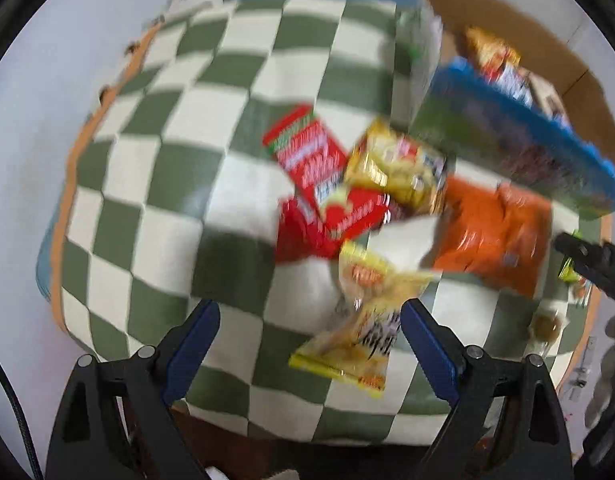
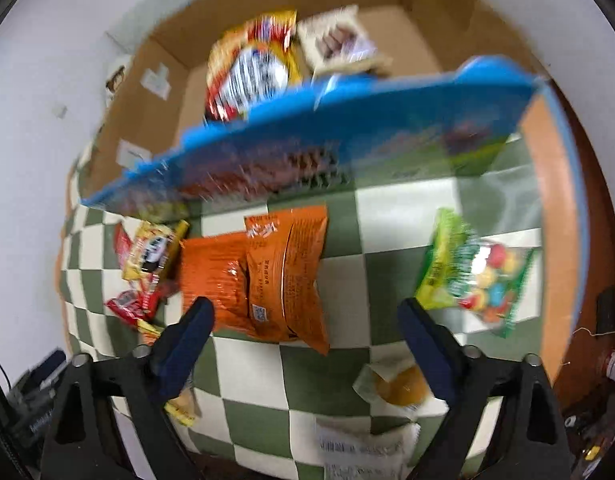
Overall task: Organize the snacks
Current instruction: 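Grasp the yellow egg-biscuit bag with left tool while right tool grasps orange chip bag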
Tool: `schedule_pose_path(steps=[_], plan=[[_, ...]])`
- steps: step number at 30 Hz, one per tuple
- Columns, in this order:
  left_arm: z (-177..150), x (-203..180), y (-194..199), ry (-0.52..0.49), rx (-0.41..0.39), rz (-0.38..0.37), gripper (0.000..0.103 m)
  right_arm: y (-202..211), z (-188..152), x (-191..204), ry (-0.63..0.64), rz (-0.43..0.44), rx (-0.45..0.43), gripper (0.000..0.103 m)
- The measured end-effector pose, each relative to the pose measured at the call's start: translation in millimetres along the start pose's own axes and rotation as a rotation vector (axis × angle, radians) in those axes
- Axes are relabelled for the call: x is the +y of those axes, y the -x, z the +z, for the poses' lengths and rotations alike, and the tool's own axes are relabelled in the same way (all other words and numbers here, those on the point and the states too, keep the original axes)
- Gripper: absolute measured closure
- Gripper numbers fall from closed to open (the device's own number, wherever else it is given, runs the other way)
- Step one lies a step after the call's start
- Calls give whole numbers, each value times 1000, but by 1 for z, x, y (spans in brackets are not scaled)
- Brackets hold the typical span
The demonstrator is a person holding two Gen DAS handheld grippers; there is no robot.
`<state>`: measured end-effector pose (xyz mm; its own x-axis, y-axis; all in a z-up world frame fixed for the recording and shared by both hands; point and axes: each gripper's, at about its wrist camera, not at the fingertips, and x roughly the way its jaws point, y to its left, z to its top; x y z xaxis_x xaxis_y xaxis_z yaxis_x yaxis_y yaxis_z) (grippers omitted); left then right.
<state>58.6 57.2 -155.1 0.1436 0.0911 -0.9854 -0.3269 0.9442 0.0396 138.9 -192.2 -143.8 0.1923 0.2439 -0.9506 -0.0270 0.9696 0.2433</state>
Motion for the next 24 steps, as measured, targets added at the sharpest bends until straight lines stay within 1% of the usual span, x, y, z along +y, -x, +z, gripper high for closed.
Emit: schedule_pose_path(steps=[1,3,6,8,9,10,11,12,14,17,20,22,23,24], plan=[[-3,-4,-6,-17,20,-12,11,-10,1,3,4,-8,18,22],[-8,-18,-18,-70,42,-6,11,-32,4,10,16,-17,52,22],[-9,-43,-43,-152,108,-22,11,-57,4,20,40,-48,85,22],[-10,-54,-53,-183,129,-54,11,-72,4,26,58,-63,111,30],[-10,-59,-57,-186,130,-69,21,-77,3,28,69,-84,117,34],[-10,-61,-59,-181,130,-76,35,-80,2,30,76,-91,119,41],[-10,-62,-61,-170,134,-82,41,-81,0,30,87,-99,121,46],[-11,-60,-64,-145,138,-94,51,-80,-3,30,100,-113,123,50],[-12,-56,-65,-113,136,-105,52,-77,-10,25,109,-118,140,52],[-14,-52,-70,-97,153,-114,52,-73,-26,19,135,-122,190,52],[-20,-50,-86,-102,204,-109,52,-74,-38,16,149,-126,220,51],[-24,-49,-89,-98,200,-105,52,-76,-39,14,117,-125,215,38],[-26,-46,-89,-80,197,-116,54,-79,-39,13,102,-131,211,38],[-28,-42,-89,-52,195,-128,60,-80,-39,12,99,-137,193,38]])
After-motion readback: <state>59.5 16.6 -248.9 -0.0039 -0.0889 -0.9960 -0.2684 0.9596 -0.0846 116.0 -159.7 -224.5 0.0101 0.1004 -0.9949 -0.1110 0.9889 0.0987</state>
